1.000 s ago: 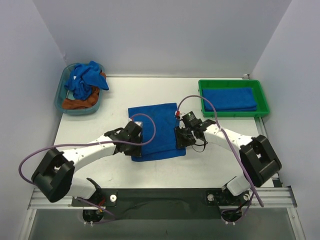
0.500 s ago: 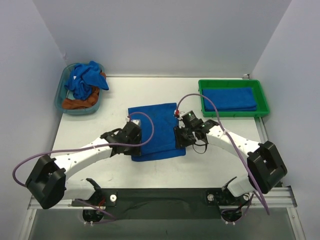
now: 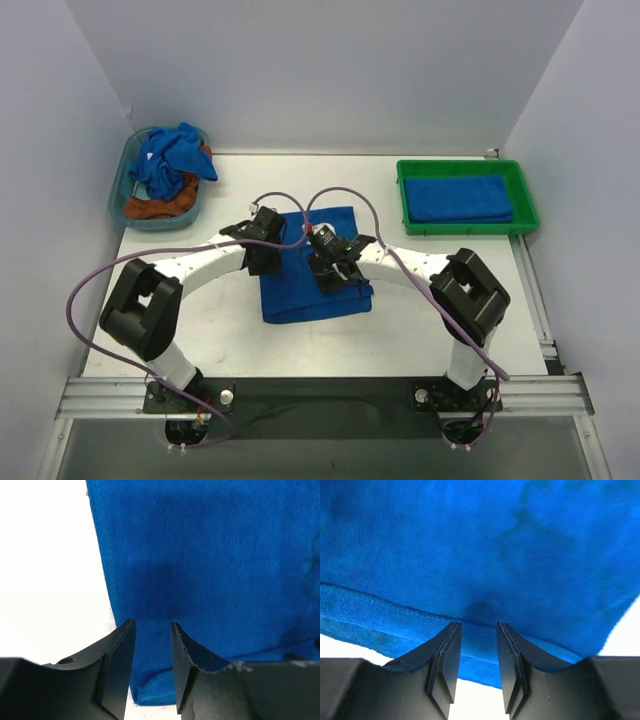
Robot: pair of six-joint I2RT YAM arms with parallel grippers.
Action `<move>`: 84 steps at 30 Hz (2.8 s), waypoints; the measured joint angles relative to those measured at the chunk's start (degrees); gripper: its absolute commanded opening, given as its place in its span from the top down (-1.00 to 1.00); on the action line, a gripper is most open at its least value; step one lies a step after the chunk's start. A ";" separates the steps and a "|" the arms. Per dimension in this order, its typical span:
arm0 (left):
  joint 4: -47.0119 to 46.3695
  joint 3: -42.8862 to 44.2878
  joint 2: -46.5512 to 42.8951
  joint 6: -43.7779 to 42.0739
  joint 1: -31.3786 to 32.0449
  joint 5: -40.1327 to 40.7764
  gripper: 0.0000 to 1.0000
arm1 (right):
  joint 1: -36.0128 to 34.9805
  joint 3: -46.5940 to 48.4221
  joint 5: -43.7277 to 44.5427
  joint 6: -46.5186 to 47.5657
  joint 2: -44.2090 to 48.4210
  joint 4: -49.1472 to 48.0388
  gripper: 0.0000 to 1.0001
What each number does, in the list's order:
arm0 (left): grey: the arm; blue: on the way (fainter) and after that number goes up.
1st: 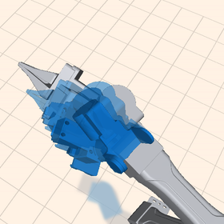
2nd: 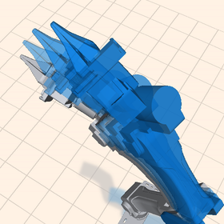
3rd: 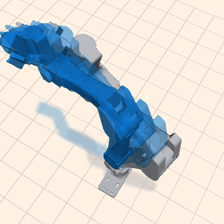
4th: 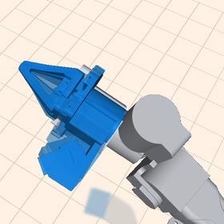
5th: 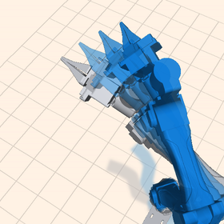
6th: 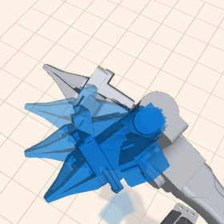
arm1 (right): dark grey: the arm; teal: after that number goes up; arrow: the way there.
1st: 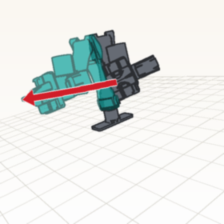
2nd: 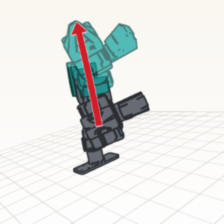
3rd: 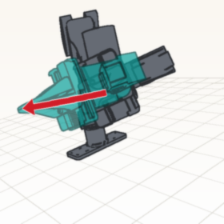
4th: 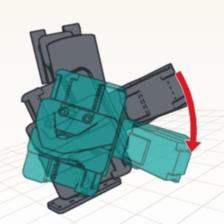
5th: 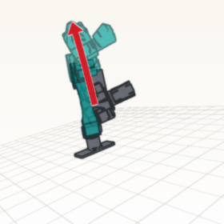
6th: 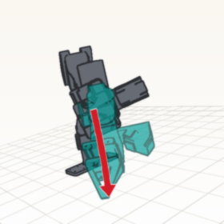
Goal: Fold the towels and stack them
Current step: Fold the towel
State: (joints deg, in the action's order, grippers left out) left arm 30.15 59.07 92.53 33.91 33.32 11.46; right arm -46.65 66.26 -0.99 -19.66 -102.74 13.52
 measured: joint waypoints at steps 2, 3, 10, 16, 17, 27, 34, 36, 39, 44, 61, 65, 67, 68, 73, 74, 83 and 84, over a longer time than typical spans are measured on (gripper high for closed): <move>-0.17 0.85 1.49 -0.59 -0.83 -0.39 0.11 | -1.25 0.17 1.18 -0.31 -1.33 0.09 0.31; -0.35 1.01 1.99 -0.66 -0.85 -0.70 0.11 | -1.77 0.20 1.66 -0.55 -1.90 0.09 0.31; -1.66 -0.24 3.43 0.04 -1.33 -2.99 0.11 | -3.28 -0.20 3.48 -0.87 -2.78 0.70 0.31; -2.86 -1.36 4.85 0.44 -1.99 -4.48 0.11 | -4.74 -1.29 2.97 -0.31 -1.64 2.75 0.31; -2.97 -1.36 4.85 0.50 -2.05 -4.66 0.11 | -4.83 -1.42 2.84 -0.20 -1.46 3.17 0.32; -3.26 -1.42 4.90 1.81 -2.71 -5.70 0.11 | -7.43 -3.23 -4.52 3.76 2.45 7.52 0.32; -3.34 -1.46 4.90 1.86 -2.75 -5.79 0.11 | -8.66 -5.66 -11.41 8.44 4.46 8.96 0.33; -3.34 -1.46 4.90 1.86 -2.75 -5.84 0.11 | -8.87 -7.15 -13.29 9.38 5.35 9.42 0.33; -3.43 -1.46 4.90 1.86 -2.75 -5.95 0.11 | -8.94 -8.35 -12.96 9.68 7.15 10.56 0.34; -3.45 -1.49 4.87 1.81 -2.75 -5.95 0.10 | -8.52 -6.32 -7.56 10.43 10.23 11.15 0.32; -4.07 -1.46 5.09 1.86 -3.45 -7.63 0.11 | -6.67 4.90 -15.30 30.93 -3.39 9.05 -0.53; -4.07 -1.44 5.14 1.84 -3.45 -7.65 0.11 | -6.69 4.61 -16.85 33.07 -3.67 8.57 -0.53; -4.04 -1.38 5.22 1.84 -3.45 -7.65 0.11 | -6.80 4.02 -17.81 33.86 -3.69 8.55 -0.53; -4.07 -1.31 5.27 1.86 -3.45 -7.67 0.11 | -6.95 3.65 -18.25 34.21 -3.74 8.52 -0.52; -4.07 -1.07 5.49 1.88 -3.50 -7.78 0.11 | -8.09 2.60 -19.69 35.58 -4.09 8.52 -0.51; -4.04 -1.07 5.49 1.88 -3.52 -7.82 0.11 | -8.31 2.58 -19.69 35.80 -4.09 8.52 -0.51; -4.07 -1.07 5.49 2.14 -3.72 -8.15 0.10 | -12.00 1.33 -19.85 36.85 -3.04 8.66 -0.50; -4.09 -1.07 5.49 2.23 -3.72 -8.15 0.10 | -12.52 1.18 -19.89 36.96 -2.86 8.81 -0.50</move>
State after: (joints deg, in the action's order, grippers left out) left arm 26.06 58.00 98.02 36.14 29.61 3.31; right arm -59.18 67.44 -20.88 17.30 -105.60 22.33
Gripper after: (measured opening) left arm 0.446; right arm 0.750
